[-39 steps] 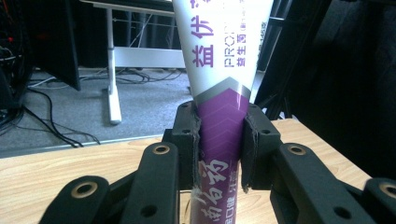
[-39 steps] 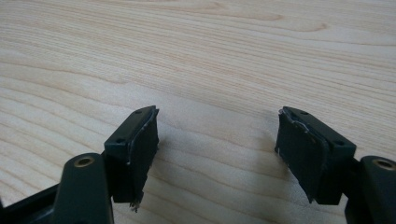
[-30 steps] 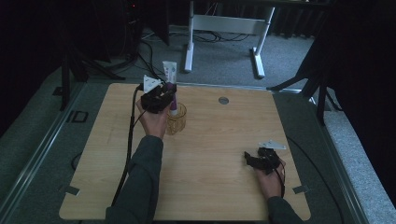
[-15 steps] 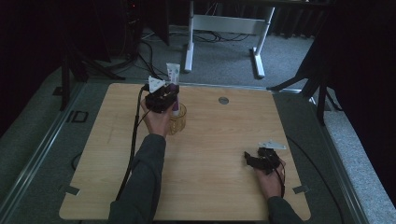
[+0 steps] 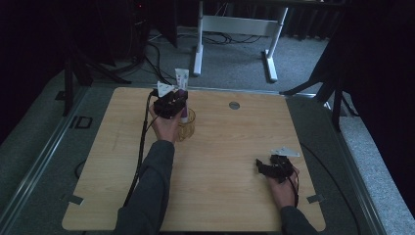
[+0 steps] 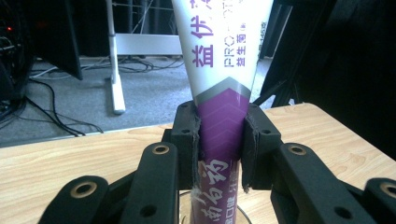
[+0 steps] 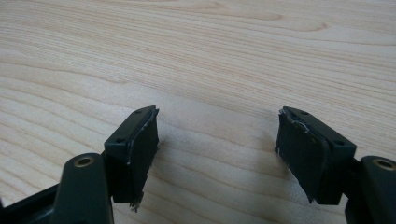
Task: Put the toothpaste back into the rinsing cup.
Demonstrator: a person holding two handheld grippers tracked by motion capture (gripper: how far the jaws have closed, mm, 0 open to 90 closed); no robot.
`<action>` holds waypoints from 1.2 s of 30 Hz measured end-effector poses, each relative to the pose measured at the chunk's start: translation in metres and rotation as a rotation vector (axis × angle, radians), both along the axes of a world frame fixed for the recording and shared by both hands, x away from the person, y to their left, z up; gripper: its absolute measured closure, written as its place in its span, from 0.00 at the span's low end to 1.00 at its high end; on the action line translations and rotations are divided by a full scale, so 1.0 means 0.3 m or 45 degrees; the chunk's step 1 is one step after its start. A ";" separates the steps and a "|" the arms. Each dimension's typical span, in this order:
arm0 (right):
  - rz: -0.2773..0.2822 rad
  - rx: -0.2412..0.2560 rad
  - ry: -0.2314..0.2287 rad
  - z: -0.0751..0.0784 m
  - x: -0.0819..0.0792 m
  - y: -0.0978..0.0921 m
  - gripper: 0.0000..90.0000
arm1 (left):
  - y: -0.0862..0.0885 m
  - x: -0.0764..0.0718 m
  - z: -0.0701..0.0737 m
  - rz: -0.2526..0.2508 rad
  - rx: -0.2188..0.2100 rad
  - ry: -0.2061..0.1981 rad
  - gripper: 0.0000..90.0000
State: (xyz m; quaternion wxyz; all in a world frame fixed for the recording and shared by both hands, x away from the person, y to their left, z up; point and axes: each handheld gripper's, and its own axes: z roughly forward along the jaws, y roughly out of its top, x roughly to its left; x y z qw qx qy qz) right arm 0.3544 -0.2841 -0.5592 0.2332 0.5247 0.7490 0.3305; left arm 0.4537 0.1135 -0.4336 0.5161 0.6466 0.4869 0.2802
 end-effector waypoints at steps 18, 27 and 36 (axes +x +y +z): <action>0.001 0.000 0.000 0.000 0.001 0.000 0.33 | -0.012 0.014 -0.029 -0.007 0.055 0.043 0.78; 0.000 0.000 0.000 0.000 0.001 0.000 0.33 | -0.023 0.019 -0.049 -0.027 0.096 0.083 0.77; 0.000 0.001 0.000 0.000 0.001 0.000 0.33 | -0.042 0.018 -0.062 -0.040 0.123 0.105 0.77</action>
